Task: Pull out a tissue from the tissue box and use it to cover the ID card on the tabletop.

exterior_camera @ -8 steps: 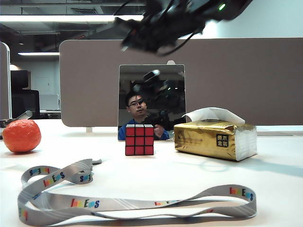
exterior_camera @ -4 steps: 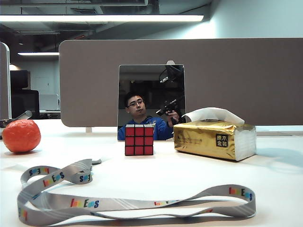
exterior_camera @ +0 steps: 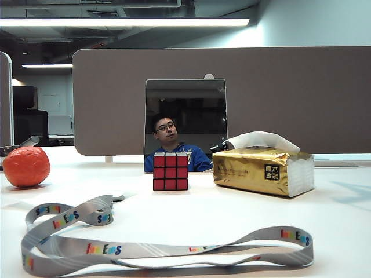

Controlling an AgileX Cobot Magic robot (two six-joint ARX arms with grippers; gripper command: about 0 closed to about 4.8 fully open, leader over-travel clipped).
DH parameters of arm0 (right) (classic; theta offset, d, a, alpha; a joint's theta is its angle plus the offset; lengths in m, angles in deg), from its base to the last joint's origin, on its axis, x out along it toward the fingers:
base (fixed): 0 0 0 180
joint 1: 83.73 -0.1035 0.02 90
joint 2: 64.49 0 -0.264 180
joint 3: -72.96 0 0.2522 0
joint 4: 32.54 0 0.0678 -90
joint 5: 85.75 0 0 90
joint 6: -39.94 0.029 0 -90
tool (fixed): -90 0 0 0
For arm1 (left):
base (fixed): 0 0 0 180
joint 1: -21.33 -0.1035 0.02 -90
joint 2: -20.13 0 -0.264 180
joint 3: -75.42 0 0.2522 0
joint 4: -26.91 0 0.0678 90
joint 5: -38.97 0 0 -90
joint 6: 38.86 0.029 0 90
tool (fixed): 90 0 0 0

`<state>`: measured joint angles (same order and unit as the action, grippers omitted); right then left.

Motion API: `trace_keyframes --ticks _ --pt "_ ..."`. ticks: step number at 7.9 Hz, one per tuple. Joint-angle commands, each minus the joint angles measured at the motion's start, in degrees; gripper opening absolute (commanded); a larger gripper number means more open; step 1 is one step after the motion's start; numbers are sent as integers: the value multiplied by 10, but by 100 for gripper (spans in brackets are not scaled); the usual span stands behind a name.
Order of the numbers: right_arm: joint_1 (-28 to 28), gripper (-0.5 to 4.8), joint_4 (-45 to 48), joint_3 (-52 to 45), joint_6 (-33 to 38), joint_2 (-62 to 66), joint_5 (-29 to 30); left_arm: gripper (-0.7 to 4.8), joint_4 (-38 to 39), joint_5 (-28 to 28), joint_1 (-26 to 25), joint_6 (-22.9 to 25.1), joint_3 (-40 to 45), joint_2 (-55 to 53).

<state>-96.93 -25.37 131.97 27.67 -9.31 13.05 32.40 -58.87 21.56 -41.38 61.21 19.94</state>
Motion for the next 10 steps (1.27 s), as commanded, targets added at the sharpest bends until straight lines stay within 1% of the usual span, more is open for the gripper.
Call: trace_keyframes --ticks 1,2,3,4,5,6,7,9,10 --pt "1 -2 7 -171 5 -209 -49 -6 -3 2 0 8 -2 0" --pt "1 -2 1 -218 7 -270 -70 -6 -3 1 0 8 -2 0" --pt "2 -2 -45 -273 38 -376 -108 -6 -3 1 0 8 -2 0" --pt "16 -2 -163 -284 63 -463 -92 -6 -3 -1 0 8 -2 0" --pt "19 -2 -215 -284 69 -493 -83 -6 -3 -3 0 8 -2 0" --pt "19 -2 -238 -285 81 -502 -78 -6 -3 -8 0 8 -2 0" --pt "19 -2 -248 -285 93 -502 -62 -6 -3 -14 0 8 -2 0" --pt "19 -2 -251 -297 95 -507 -32 -6 -4 -14 0 8 -2 0" --pt "19 -2 -247 -311 101 -521 -26 -6 -4 -14 0 8 -2 0"
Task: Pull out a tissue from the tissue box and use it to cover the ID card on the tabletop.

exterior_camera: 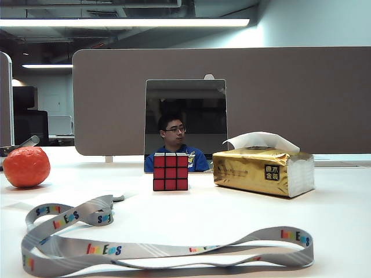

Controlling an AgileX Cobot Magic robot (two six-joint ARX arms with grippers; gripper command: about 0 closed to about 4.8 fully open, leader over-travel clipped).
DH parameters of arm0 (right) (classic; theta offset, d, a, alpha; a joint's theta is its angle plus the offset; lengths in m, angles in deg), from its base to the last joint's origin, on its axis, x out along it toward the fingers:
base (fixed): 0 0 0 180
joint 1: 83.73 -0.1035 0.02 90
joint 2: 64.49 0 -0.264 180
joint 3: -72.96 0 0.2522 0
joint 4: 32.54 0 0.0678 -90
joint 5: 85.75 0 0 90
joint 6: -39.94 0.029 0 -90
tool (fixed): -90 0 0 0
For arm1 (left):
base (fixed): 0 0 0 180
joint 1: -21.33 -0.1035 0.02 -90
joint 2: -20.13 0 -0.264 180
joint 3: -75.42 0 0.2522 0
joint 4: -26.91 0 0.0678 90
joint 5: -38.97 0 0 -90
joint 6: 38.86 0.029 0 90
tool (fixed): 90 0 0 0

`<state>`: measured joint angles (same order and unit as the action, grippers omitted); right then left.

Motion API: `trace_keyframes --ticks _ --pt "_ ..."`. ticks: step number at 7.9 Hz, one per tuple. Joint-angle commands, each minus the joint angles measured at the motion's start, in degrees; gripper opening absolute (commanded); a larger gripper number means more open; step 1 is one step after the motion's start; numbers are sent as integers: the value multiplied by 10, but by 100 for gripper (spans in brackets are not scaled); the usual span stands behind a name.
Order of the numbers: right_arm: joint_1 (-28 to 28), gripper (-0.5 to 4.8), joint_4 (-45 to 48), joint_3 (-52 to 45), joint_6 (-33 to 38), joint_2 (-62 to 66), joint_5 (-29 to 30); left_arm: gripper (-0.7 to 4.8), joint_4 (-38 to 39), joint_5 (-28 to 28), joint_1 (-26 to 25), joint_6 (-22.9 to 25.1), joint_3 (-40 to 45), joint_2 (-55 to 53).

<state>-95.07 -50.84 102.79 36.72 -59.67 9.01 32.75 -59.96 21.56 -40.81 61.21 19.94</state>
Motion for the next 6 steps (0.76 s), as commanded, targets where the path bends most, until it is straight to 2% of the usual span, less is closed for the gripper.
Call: trace_keyframes --ticks 1,3,5,6 --pt "2 -2 17 -46 18 -47 14 -6 -7 -3 0 2 -2 0" --pt "3 -2 64 -89 18 -47 13 -6 -7 -3 0 0 -2 0" --pt "3 -2 155 -156 18 -47 1 -6 -3 -3 0 0 -2 0" --pt "3 -2 144 -158 17 -47 -16 -6 -3 -3 0 0 -2 0"
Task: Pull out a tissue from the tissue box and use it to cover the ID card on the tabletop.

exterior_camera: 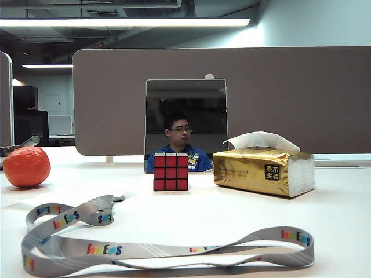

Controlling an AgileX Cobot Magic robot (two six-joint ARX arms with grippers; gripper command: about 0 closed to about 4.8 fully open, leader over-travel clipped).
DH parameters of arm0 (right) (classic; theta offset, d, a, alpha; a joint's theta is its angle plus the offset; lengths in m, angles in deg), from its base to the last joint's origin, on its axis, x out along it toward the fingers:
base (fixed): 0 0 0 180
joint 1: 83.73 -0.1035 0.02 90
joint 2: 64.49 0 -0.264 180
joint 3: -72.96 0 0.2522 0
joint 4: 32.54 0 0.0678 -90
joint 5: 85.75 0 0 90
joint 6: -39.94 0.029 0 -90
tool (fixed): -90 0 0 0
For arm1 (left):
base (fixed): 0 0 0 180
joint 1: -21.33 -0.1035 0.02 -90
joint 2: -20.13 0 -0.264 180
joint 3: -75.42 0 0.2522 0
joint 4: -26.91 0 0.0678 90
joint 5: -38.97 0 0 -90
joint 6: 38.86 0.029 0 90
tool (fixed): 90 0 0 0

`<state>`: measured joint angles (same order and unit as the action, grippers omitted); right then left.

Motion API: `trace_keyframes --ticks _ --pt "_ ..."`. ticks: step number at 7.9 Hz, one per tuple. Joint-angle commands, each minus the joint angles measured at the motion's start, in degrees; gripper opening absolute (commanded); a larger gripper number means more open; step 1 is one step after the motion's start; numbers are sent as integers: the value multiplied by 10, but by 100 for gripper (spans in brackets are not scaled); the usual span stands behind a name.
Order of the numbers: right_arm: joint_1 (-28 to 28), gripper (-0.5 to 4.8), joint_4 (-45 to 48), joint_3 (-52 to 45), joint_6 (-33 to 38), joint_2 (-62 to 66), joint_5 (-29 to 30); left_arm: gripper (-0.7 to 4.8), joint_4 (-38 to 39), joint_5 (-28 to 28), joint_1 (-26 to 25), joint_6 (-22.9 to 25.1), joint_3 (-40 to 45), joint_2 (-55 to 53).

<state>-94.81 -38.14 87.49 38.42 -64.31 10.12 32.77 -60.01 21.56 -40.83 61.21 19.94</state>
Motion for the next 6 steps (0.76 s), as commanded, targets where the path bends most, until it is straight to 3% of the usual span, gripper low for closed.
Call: trace_keyframes --ticks 1,3,6 --pt "1 -2 19 -5 -10 0 -40 -6 -3 -3 0 0 -2 0" --pt "34 -2 26 -5 -15 0 -57 -6 -3 -3 0 0 -2 0" --pt "110 -2 28 -5 0 0 -3 -6 -2 -3 0 0 -2 0"
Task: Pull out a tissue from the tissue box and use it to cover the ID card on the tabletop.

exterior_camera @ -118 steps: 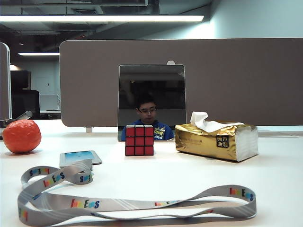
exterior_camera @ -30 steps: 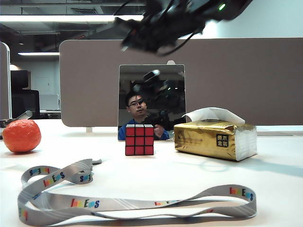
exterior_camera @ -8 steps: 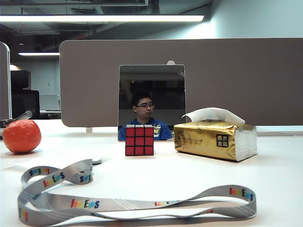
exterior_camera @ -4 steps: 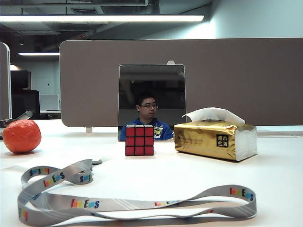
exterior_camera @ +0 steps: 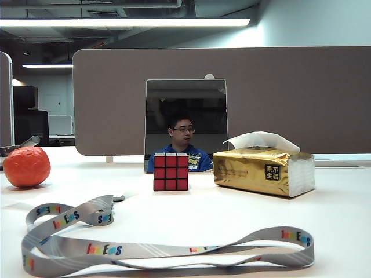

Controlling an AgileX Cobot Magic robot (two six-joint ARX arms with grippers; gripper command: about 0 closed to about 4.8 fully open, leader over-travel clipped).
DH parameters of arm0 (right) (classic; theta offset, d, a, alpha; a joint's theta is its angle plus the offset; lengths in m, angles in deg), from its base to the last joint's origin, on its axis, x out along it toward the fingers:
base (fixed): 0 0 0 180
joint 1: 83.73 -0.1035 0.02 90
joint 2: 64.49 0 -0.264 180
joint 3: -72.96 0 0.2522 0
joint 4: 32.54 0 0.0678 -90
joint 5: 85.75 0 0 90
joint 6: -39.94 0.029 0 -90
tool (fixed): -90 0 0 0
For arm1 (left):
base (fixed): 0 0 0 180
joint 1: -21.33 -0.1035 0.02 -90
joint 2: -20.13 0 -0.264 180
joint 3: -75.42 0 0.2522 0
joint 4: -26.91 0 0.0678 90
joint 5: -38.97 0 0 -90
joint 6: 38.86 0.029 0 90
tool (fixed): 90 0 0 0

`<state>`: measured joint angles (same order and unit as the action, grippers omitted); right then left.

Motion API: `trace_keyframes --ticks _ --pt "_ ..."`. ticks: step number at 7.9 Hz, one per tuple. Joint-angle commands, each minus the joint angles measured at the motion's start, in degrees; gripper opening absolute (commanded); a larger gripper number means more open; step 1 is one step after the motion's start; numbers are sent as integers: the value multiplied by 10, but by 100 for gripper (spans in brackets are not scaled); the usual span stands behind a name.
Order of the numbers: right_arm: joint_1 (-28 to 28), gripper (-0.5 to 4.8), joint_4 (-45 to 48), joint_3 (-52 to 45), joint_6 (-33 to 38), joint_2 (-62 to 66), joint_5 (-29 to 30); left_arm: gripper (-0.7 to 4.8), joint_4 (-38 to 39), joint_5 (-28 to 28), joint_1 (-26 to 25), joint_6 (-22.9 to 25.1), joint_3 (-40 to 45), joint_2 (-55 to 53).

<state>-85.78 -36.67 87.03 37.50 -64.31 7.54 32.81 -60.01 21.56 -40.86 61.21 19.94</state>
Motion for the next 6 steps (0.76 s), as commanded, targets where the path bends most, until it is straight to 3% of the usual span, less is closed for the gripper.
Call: trace_keyframes --ticks 1,6 --pt "54 -2 13 0 25 0 59 -6 0 -2 0 1 -2 0" --pt "55 -2 12 0 27 0 89 -6 6 -2 0 0 -2 0"
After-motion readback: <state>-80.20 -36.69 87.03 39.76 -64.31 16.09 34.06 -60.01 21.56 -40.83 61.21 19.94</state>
